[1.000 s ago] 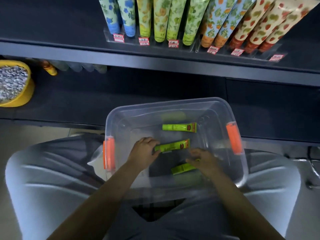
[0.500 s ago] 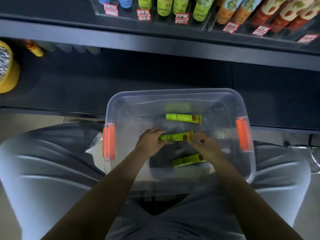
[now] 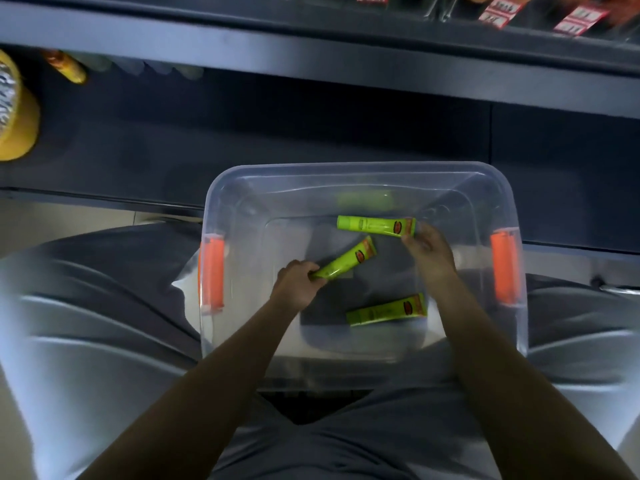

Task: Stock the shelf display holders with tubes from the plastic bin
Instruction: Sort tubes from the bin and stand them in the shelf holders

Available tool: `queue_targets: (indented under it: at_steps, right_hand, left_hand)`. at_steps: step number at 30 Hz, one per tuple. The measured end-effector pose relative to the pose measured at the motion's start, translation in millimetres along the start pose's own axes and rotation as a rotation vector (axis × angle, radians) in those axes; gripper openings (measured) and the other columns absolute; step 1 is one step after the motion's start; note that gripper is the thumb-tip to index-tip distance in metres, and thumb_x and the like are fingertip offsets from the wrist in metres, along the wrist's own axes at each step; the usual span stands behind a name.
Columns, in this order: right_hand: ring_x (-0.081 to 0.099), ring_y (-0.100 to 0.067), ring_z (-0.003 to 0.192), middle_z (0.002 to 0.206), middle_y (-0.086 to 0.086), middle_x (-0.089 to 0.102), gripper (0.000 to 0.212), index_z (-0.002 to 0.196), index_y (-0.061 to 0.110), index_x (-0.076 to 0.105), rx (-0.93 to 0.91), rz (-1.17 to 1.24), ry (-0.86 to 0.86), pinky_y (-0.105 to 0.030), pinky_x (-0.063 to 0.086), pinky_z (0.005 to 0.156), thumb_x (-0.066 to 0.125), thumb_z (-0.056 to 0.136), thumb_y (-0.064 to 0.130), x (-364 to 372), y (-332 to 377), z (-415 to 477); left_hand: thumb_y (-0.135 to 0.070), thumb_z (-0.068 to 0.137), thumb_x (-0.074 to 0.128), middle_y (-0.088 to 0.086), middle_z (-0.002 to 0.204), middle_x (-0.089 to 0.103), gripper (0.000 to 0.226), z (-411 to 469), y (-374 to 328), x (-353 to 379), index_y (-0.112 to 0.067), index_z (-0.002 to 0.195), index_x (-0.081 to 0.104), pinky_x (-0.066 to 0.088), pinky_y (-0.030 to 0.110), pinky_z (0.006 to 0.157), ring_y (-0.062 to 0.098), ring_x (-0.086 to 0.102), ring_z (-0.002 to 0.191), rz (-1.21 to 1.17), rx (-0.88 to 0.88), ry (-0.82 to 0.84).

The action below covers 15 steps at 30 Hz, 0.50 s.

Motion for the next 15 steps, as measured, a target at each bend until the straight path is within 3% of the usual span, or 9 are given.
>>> queue_targets:
  at_steps: [3,5,7,9,11,13,15]
  right_hand:
    - [0.051,-0.012,0.092,0.100,-0.003,0.060,0.028,0.112,0.006,0.060,-0.042,-0.030,-0.068,-0.026,0.041,0.086,0.065,0.087,0.018,7.4,9.0,9.2]
    - [0.049,-0.015,0.087,0.085,-0.001,0.059,0.011,0.087,0.010,0.058,-0.048,-0.038,-0.089,-0.028,0.038,0.084,0.066,0.086,0.019,17.3,11.0,14.2]
    - [0.050,-0.019,0.079,0.071,0.003,0.053,0.029,0.067,0.021,0.046,-0.010,0.019,-0.120,-0.028,0.038,0.076,0.070,0.082,0.018,26.3,2.6,19.6]
    - [0.049,-0.018,0.071,0.072,0.001,0.053,0.029,0.067,0.023,0.045,0.034,0.036,-0.146,-0.030,0.040,0.071,0.071,0.079,0.026,28.7,-4.3,21.7]
    - [0.049,-0.009,0.061,0.068,0.006,0.054,0.017,0.075,0.023,0.050,0.083,0.129,-0.126,-0.022,0.043,0.065,0.065,0.084,0.024,33.4,-7.9,22.7]
    - [0.046,0.000,0.047,0.050,0.012,0.050,0.027,0.069,0.014,0.044,0.074,0.247,-0.129,-0.017,0.043,0.059,0.056,0.087,-0.001,36.1,-3.0,23.6]
    - [0.044,0.002,0.046,0.048,0.015,0.048,0.030,0.069,0.011,0.047,0.054,0.226,-0.146,-0.011,0.042,0.058,0.062,0.078,-0.014,35.9,-0.3,20.1]
  left_hand:
    - [-0.036,0.082,0.065,0.019,0.097,0.068,0.035,-13.4,8.1,-10.8,-0.004,0.096,0.070,0.046,0.035,0.082,0.034,0.061,0.094,-0.140,-0.113,0.040]
    - [-0.031,0.084,0.066,0.020,0.091,0.068,0.032,-24.9,6.5,-19.0,0.000,0.092,0.070,0.047,0.035,0.077,0.033,0.061,0.086,-0.326,-0.175,0.066]
    - [-0.023,0.089,0.064,0.016,0.090,0.062,0.019,-36.9,4.0,-23.9,-0.005,0.095,0.066,0.043,0.028,0.068,0.026,0.054,0.080,-0.526,-0.258,0.096]
    - [-0.022,0.091,0.062,0.012,0.095,0.061,0.021,-47.6,1.6,-25.1,-0.007,0.105,0.062,0.042,0.023,0.067,0.020,0.054,0.084,-0.655,-0.303,0.139]
    - [-0.024,0.091,0.061,0.008,0.097,0.062,0.029,-53.3,-0.6,-23.8,-0.005,0.112,0.060,0.043,0.022,0.071,0.017,0.056,0.087,-0.731,-0.308,0.166]
    - [-0.026,0.091,0.060,0.006,0.093,0.061,0.025,-58.2,-6.0,-24.1,-0.007,0.108,0.060,0.042,0.021,0.068,0.016,0.056,0.084,-0.823,-0.314,0.167]
    - [-0.025,0.092,0.058,0.001,0.085,0.060,0.017,-62.4,-10.8,-23.5,-0.011,0.102,0.059,0.039,0.022,0.065,0.012,0.057,0.077,-0.931,-0.332,0.170]
Point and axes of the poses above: each hand's wrist, its own z-axis towards the middle knuckle, its own x-axis out of the palm, y = z × x, the point moved 8 cm from there along z, towards the middle knuckle
